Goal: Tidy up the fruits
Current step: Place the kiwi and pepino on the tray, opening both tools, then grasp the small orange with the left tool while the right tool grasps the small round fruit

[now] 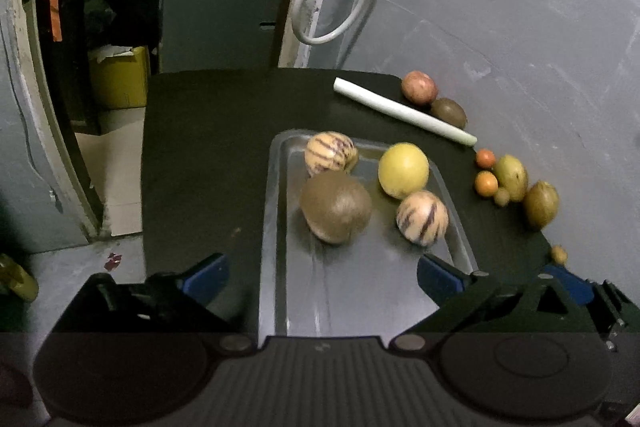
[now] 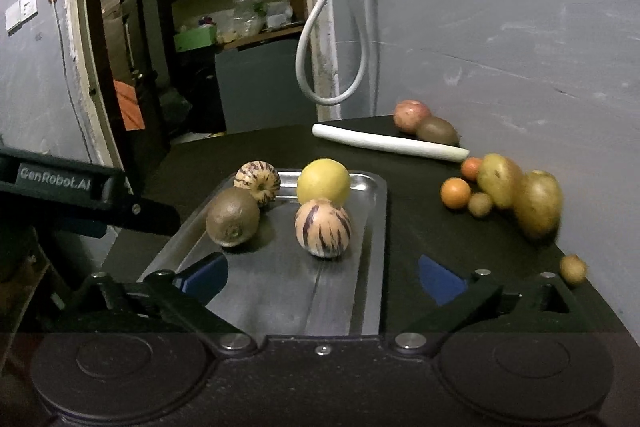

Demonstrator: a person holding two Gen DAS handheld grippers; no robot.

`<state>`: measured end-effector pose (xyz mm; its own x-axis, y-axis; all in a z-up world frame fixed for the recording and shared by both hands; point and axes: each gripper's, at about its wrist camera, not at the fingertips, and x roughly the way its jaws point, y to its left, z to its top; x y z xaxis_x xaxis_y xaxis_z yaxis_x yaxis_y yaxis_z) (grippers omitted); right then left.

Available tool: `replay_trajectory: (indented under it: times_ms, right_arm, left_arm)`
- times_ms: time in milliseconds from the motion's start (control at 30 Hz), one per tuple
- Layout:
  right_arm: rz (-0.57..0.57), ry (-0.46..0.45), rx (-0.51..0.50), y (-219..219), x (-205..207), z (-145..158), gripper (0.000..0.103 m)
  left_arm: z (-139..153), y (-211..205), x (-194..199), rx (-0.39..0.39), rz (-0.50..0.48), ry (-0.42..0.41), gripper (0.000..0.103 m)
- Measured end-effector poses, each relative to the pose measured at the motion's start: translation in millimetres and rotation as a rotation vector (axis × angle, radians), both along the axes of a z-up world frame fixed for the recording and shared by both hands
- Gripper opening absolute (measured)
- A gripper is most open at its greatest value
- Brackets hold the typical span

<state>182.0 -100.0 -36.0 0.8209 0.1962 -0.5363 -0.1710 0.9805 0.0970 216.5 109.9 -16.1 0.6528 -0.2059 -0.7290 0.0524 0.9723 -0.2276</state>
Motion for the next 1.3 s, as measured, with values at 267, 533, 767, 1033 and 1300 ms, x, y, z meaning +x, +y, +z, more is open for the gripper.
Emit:
replay_trajectory:
  times_ms: [267,533,767,1033,1300]
  right_arm:
    - [-0.081,0.040,0.014,-10.7,-44.0,-5.1,0.102]
    - [-0.183,0.073,0.005,-31.3,-75.7,-16.8,0.102]
    - [-0.291,0.094,-0.004,-56.5,-93.1,-22.1,0.102]
    - [-0.385,0.099,-0.029,-86.3,-94.8,-17.7,0.102]
    - [-0.422,0.107,-0.037,-112.5,-73.9,-13.5,0.102]
  left_arm:
    - [-4.7,-10.7,-36.6,0.047,-0.126,0.026,0.102]
    - [-13.6,-40.1,-54.7,0.070,-0.264,0.037,0.102]
    - [-15.5,-75.3,-55.7,0.076,-0.383,0.034,0.102]
    - [-10.7,-112.1,-37.1,0.065,-0.463,0.011,0.102]
    - [-4.6,-145.0,-5.2,0.059,-0.489,-0.008,0.102]
